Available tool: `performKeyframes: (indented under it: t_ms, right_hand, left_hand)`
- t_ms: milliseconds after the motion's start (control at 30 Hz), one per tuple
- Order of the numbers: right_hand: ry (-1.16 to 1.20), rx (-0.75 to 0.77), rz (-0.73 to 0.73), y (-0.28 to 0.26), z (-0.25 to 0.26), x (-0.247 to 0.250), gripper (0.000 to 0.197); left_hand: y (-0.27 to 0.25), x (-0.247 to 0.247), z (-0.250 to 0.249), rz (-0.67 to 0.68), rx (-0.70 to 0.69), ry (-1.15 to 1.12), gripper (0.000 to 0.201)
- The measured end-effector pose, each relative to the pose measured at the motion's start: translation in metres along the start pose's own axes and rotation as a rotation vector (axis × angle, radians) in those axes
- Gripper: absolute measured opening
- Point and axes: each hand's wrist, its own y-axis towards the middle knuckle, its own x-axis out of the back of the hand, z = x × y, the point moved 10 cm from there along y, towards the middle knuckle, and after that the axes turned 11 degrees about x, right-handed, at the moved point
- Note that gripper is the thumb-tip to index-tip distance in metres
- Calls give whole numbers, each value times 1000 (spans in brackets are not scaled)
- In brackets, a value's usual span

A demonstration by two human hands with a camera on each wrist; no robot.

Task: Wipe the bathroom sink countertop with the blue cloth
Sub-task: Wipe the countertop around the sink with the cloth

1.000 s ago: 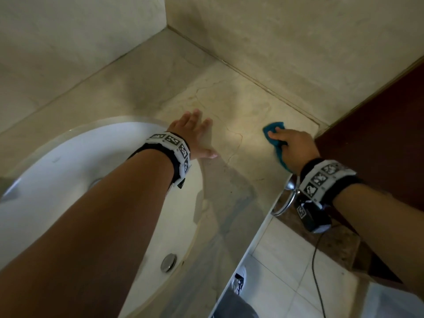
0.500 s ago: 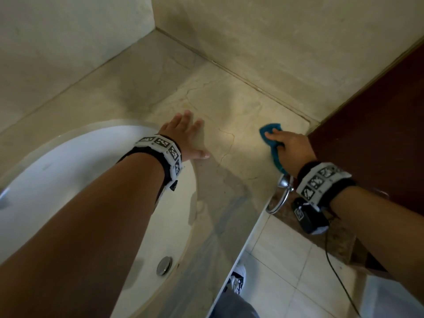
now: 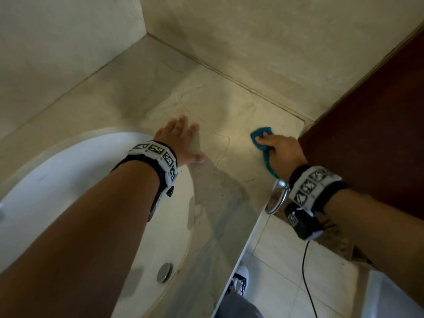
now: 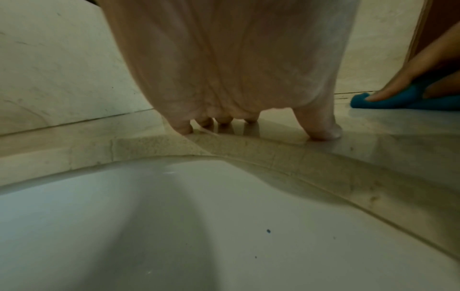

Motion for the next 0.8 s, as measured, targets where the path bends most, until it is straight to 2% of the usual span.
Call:
performKeyframes:
  t_ms: [100, 167, 233, 333, 367, 433, 500, 633, 700, 800]
  right_hand:
    - [88, 184, 37, -33, 41, -18, 33]
    - [42, 310, 95, -34, 49, -22, 37]
    - [-29, 254, 97, -16, 30, -14, 39]
    - [61, -44, -11, 11, -9, 6, 40]
    - [74, -81, -41, 12, -10, 9, 38]
    - [28, -36, 2, 2, 6, 2, 38]
    - [-13, 81, 100, -18, 32, -15, 42]
    - [50, 201, 224, -47, 64, -30, 44]
    - [105, 154, 160, -37, 56, -15, 46]
    - [160, -35, -118, -4, 7, 28, 50]
  left_hand:
    - [5, -4, 3, 2, 16, -7, 100]
    - [5, -4, 3, 11, 20, -9, 100]
    - [3, -3, 2, 13, 12, -11, 101]
    - [2, -3, 2, 19, 6, -7, 100]
    - [3, -2, 3, 19, 6, -6, 99]
    - [3, -3, 2, 12, 3, -4, 99]
    - [4, -2, 3, 4, -2, -4, 99]
    - [6, -3, 4, 2, 7, 1, 99]
    - [5, -2, 4, 10, 9, -8, 99]
    - [2, -1, 4, 24, 4, -10, 98]
